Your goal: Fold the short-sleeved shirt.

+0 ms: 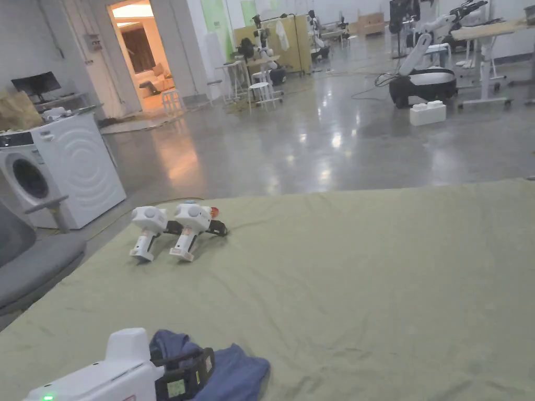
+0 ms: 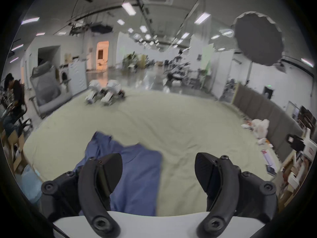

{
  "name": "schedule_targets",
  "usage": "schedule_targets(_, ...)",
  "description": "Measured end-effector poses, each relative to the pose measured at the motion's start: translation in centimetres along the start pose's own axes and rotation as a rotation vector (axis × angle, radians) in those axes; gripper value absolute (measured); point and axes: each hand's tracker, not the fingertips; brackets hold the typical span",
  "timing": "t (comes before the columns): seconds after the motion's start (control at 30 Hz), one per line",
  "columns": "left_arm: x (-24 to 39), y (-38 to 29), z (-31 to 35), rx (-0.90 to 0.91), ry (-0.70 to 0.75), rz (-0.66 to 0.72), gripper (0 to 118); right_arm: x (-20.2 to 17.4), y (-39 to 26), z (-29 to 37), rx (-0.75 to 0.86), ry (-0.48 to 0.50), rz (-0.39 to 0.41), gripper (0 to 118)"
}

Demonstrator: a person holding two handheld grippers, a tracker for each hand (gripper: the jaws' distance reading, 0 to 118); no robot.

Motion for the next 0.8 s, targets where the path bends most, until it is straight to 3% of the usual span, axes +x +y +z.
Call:
schedule_targets(0.33, -7.8, -6.8, -14.9, -0.314, 0.137, 0.029, 90, -1.1, -2.4, -3.4, -0.174, -0.049, 0.062, 0)
schedule_targets(0.43, -9.4, -8.6, -17.1, -0.384, 0.201, 0.084, 76, -1.7, -2.6, -4.4, -0.198, -0.036, 0.066, 0)
schedule_targets(0.47, -9.3, -8.8, -16.5, -0.331, 0.162, 0.115, 69, -1.9, -2.7, -4.7, -0.206, -0.032, 0.069, 0)
schedule_targets(0.53, -8.6, -8.6, -16.3, -0.326, 0.174, 0.086, 65, -2.2, -3.1, -5.1, -0.215, -0.024, 0.079, 0)
schedule_targets(0.57, -8.0, -8.4, -15.8, -0.317, 0.157, 0.071, 52, -2.4, -3.2, -5.3, -0.221, -0.015, 0.082, 0)
schedule_targets(0.63, -7.4, -8.4, -16.3, -0.327, 0.218, 0.003, 7, -2.8, -3.4, -5.6, -0.235, 0.002, 0.079, 0)
schedule_targets(0.67, -7.3, -8.5, -16.7, -0.348, 0.229, 0.006, 1, -3.0, -3.4, -5.5, -0.235, 0.014, 0.076, 0)
schedule_targets(0.8, -8.1, -6.3, -15.8, -0.371, 0.204, 0.095, 0, -3.1, -3.1, -4.6, -0.208, 0.037, 0.046, 0)
